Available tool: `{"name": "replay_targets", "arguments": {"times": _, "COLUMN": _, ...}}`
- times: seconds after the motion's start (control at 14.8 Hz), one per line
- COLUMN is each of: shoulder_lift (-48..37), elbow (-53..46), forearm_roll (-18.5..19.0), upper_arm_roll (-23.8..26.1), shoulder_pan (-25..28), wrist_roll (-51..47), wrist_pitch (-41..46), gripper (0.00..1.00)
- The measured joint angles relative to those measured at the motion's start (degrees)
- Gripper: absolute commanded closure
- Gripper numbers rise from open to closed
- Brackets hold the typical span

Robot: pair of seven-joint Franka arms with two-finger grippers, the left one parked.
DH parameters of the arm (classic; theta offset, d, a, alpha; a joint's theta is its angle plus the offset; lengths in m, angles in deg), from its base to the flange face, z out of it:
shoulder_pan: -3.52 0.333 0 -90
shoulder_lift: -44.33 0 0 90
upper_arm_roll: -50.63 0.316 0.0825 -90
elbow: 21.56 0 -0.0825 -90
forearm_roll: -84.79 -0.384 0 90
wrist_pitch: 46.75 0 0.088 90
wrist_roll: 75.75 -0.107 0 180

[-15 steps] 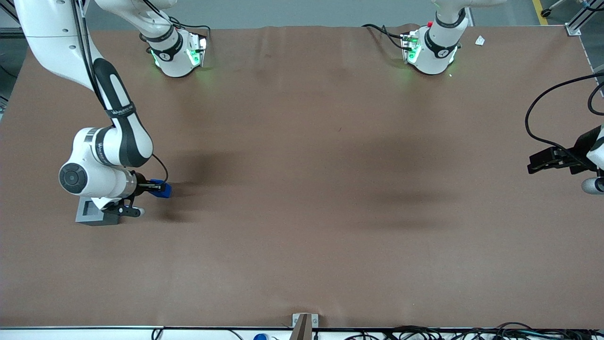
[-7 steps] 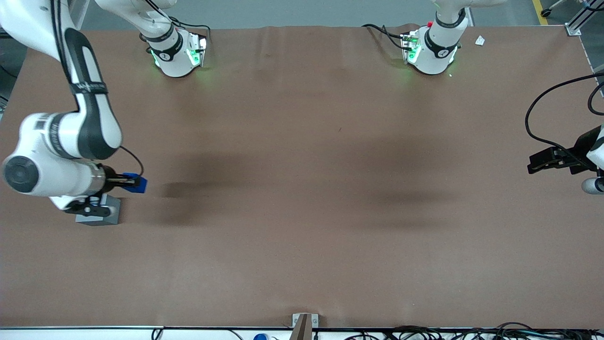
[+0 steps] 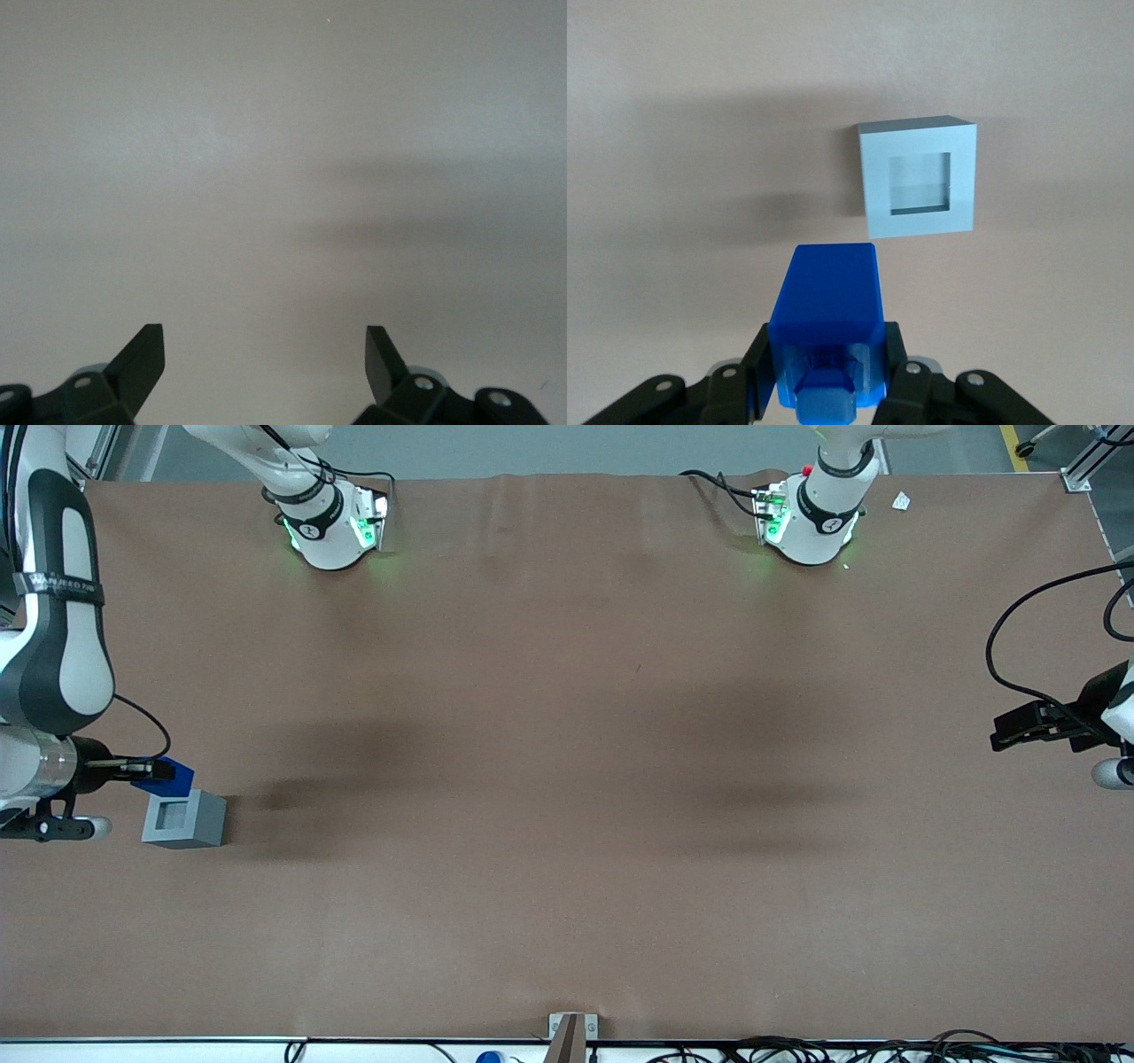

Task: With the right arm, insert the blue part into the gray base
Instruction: 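Lift the blue block and carry it over the gray base, then lower the blue block into the gray base's square hole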

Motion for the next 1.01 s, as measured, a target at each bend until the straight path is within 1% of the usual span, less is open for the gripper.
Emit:
{"name": "replay_targets", "arguments": {"times": 0.2, "shoulder_lift": 4.41, "elbow": -2.47, "forearm_roll": 0.00, "upper_arm_roll": 0.00, "shoulder_pan": -2.13, "wrist_roll": 3.67, "wrist_pitch": -0.11, "gripper": 0.99}}
{"name": "replay_targets", "arguments": {"times": 0.4, "shoulder_lift": 7.52, "elbow": -4.55, "forearm_roll": 0.08, "upper_arm_roll": 0.00, "shoulder_pan": -2.92, "wrist_roll": 4.38, "wrist_pitch": -0.27, "gripper": 0.99}}
{"name": "replay_targets", "arguments": {"times": 1.01, "shoulder_lift": 10.82, "elbow": -10.12, "forearm_roll": 0.49, "upper_arm_roll": 0.02, "shoulder_pan": -3.78, "wrist_roll": 4.38, "wrist_pitch": -0.34, "gripper": 0.99}}
